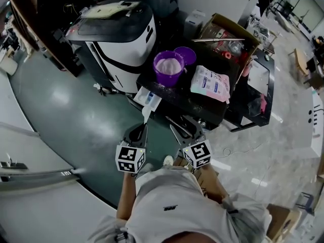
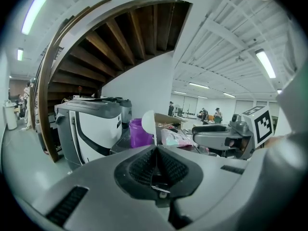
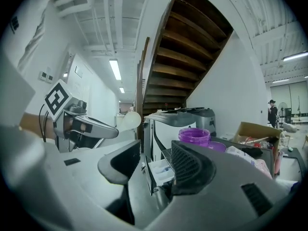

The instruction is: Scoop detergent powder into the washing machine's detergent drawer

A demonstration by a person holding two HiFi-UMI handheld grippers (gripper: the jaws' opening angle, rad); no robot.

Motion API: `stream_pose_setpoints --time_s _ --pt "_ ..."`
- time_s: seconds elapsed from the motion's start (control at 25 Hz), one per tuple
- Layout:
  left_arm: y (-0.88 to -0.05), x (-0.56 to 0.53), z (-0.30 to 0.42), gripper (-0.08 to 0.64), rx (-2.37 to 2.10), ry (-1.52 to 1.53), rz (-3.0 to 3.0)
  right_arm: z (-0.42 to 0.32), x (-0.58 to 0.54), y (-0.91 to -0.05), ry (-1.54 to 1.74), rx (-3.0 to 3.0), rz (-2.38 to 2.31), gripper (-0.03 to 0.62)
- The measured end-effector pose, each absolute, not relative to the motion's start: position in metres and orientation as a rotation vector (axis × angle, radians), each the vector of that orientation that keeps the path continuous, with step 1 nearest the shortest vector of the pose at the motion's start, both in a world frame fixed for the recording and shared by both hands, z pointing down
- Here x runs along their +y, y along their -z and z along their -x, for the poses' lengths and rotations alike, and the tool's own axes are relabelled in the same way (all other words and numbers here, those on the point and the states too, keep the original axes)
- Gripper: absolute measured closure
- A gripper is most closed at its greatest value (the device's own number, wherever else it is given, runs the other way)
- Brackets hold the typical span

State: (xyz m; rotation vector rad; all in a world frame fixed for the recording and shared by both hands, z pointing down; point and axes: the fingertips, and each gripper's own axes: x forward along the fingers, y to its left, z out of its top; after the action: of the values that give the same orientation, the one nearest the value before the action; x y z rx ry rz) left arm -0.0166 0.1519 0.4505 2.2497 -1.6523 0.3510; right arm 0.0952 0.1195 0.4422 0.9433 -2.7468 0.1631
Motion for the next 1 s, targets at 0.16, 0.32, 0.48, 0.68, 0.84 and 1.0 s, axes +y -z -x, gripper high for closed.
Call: stream_pose_setpoints --time_s 0.16,0.32,0.48,0.68,0.84,1.0 --pt "-0.447 0.134 0.019 0.545 -1.668 -0.338 -2.246 -0.092 0.102 -0.442 -0.169 -2.75 -0.933 0.405" --pt "-0.445 0.116 0.027 0.545 -1.68 -0.328 -2.247 -0.086 0.084 -0.443 -0.172 -2.747 -0.928 0.407" --pt "-0.446 0.094 0.039 0.544 -1.662 -0.319 -2.261 -0.075 0.064 -0.443 -0.166 -2.737 -0.949 0.407" --pt "-0.45 0.065 0.059 0.544 -1.616 -0.31 -2.299 -0.057 0.035 -0.445 -0.161 -2.708 -1.017 0.405" --pt "-0.453 0.039 0.072 0.545 -1.558 -0.312 -2.328 -0.048 0.013 -0.444 -0.158 -2.671 -1.079 0.407" --pt "-0.455 0.013 0.083 0.545 -1.501 -0.312 -2.364 -0.041 -0.007 -0.444 -0.161 -2.634 -1.153 0.407"
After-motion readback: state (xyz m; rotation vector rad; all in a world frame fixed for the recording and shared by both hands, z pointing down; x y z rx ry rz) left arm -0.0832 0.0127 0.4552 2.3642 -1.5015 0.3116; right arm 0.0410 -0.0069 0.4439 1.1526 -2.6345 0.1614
